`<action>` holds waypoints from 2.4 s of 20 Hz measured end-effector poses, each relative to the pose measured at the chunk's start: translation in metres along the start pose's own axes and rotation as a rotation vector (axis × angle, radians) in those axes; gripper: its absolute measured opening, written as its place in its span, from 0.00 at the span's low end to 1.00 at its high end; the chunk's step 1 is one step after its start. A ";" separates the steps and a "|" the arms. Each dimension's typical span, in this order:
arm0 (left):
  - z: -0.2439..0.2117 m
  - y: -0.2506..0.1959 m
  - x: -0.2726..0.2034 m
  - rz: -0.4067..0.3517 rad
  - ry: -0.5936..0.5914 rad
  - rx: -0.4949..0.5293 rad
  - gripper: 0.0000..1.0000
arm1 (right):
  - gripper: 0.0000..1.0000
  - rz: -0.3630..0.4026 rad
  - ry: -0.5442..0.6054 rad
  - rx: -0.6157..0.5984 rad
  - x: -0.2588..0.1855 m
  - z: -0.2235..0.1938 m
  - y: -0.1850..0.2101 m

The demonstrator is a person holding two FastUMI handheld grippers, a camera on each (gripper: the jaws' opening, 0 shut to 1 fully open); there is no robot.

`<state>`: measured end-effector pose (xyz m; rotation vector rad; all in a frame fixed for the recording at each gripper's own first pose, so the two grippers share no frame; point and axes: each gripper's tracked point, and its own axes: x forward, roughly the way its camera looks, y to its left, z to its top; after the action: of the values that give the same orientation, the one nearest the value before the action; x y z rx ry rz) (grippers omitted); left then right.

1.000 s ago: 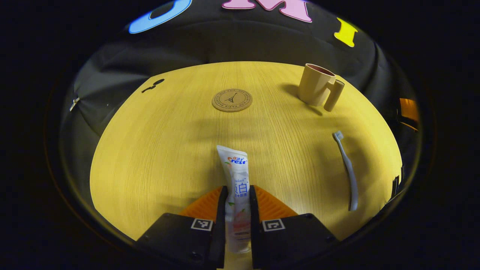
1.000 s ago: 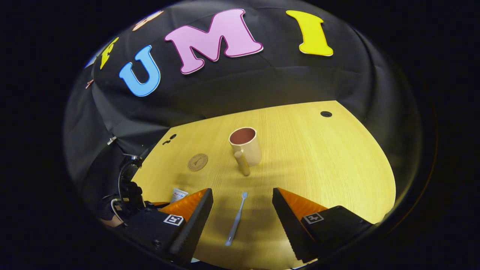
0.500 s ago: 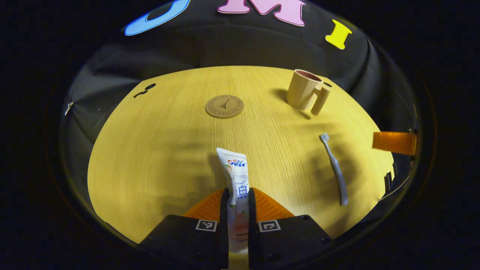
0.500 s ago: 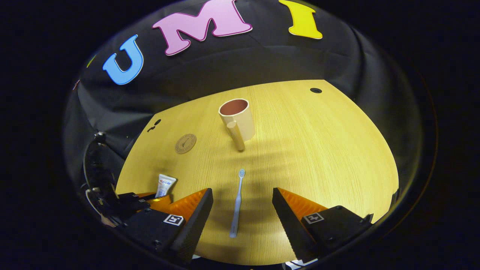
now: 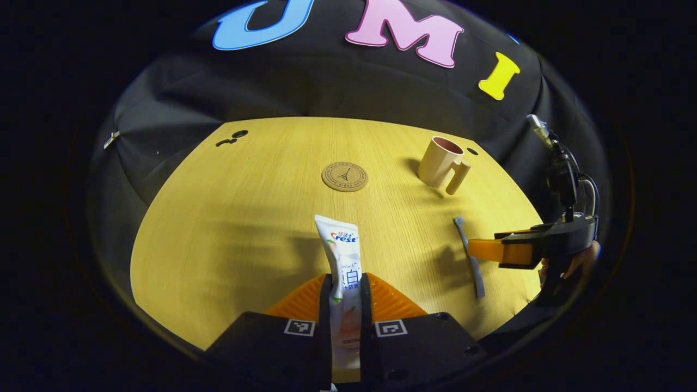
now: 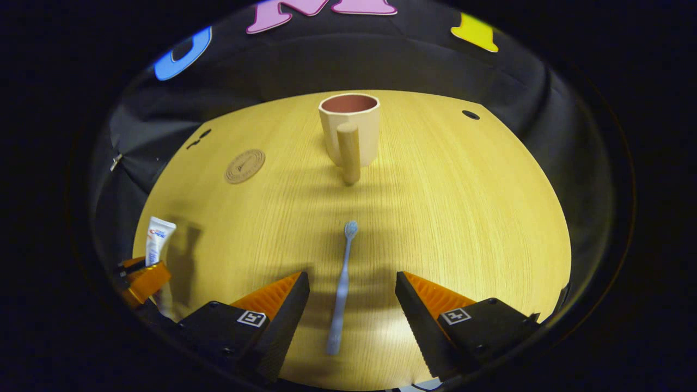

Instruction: Put the toothbrush and toothpaste on the desktop into the cup, then pick up the cup and place it on the coaster on the desktop.

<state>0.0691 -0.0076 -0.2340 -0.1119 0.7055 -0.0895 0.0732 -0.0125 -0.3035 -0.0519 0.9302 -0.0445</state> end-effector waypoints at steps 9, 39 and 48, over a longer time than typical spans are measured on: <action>-0.007 0.000 -0.004 -0.006 0.016 -0.008 0.26 | 0.97 -0.046 0.098 0.050 0.016 -0.014 -0.008; 0.174 -0.096 -0.001 -0.093 -0.333 -0.034 0.25 | 0.06 0.197 0.010 0.067 -0.045 0.033 -0.047; 0.309 -0.194 0.039 -0.204 -0.610 0.036 0.25 | 0.06 0.249 -0.076 0.069 -0.074 0.064 -0.106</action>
<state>0.2912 -0.1817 0.0005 -0.1668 0.0815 -0.2514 0.0783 -0.1122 -0.1994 0.1251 0.8526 0.1554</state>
